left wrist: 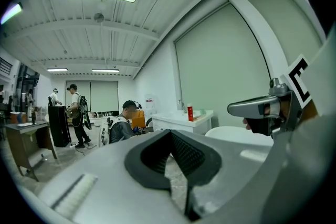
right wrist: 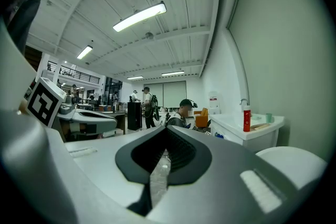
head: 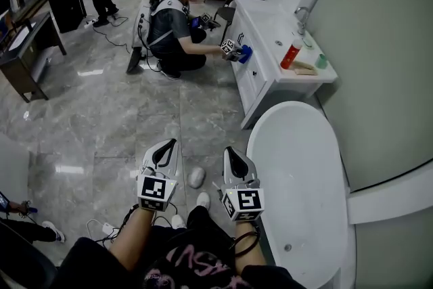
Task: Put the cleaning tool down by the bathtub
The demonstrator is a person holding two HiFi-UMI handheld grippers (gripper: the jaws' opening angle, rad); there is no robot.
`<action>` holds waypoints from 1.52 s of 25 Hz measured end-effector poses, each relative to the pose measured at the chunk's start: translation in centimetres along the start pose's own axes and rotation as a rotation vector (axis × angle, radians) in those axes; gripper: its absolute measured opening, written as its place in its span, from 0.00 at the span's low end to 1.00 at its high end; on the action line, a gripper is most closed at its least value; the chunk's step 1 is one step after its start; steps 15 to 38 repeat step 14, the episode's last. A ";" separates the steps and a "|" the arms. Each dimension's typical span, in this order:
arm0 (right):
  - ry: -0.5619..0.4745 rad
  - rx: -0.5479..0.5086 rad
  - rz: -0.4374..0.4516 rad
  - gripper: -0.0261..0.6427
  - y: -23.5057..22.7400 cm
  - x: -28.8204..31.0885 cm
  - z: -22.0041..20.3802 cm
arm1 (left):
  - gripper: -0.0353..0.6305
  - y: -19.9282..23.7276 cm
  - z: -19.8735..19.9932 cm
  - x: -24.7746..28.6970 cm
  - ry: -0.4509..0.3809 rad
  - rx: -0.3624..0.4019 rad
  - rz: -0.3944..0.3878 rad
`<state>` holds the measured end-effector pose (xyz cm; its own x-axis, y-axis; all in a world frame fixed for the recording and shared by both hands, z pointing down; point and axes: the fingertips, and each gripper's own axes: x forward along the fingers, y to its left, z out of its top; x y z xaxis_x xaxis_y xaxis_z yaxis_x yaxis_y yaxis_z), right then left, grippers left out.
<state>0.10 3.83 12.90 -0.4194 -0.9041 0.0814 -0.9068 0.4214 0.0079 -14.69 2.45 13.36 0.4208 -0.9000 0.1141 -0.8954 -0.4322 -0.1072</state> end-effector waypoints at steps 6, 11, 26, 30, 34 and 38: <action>0.003 -0.004 -0.002 0.06 0.5 -1.3 -0.3 | 0.05 -0.7 -0.1 -1.0 -0.003 0.008 -0.009; 0.004 -0.009 -0.006 0.06 0.8 -2.1 -0.3 | 0.05 -1.0 0.0 -1.7 -0.006 0.013 -0.015; 0.003 -0.011 -0.009 0.06 0.9 -2.6 -0.6 | 0.05 -1.4 -0.2 -2.0 -0.010 0.016 -0.022; 0.003 -0.011 -0.009 0.06 0.9 -2.6 -0.6 | 0.05 -1.4 -0.2 -2.0 -0.010 0.016 -0.022; 0.003 -0.011 -0.009 0.06 0.9 -2.6 -0.6 | 0.05 -1.4 -0.2 -2.0 -0.010 0.016 -0.022; 0.003 -0.011 -0.009 0.06 0.9 -2.6 -0.6 | 0.05 -1.4 -0.2 -2.0 -0.010 0.016 -0.022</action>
